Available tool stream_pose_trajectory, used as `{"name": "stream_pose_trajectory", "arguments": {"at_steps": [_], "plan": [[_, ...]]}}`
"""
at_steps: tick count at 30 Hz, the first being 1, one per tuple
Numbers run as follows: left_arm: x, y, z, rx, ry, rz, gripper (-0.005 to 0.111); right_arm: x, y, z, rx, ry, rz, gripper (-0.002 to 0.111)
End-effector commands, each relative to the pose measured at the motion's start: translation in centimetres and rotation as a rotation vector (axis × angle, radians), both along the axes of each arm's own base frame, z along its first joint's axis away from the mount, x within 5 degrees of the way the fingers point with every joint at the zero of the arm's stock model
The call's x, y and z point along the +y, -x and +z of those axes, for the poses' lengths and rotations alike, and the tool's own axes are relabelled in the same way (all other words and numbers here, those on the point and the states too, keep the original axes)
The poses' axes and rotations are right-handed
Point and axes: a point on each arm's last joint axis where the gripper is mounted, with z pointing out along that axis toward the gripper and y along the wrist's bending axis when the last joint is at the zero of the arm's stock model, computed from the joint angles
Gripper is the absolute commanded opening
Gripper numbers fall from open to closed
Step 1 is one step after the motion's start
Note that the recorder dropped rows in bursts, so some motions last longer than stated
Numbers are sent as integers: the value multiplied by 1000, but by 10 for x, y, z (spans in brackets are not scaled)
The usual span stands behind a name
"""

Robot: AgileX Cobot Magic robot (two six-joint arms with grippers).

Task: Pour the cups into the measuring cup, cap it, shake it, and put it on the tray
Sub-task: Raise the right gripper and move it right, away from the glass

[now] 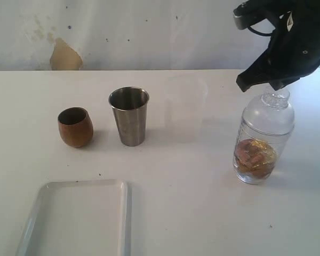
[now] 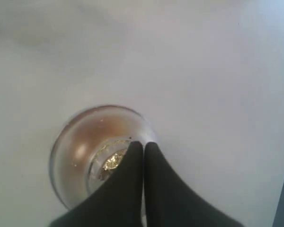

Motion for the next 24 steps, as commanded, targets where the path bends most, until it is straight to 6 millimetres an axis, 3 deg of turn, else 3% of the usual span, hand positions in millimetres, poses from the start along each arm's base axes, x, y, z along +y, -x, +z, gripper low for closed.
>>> {"name": "stream_pose_trajectory", "arguments": {"at_steps": [1,13,24], "plan": [[0,0,-2,0,13,0,0,-1,-3,-8,41,12,-19,0],[0,0,-2,0,13,0,0,2,3,-11,108,-28,-30,0],[0,0,-2,0,13,0,0,4,0,-27,207,-18,-29,0]]}}
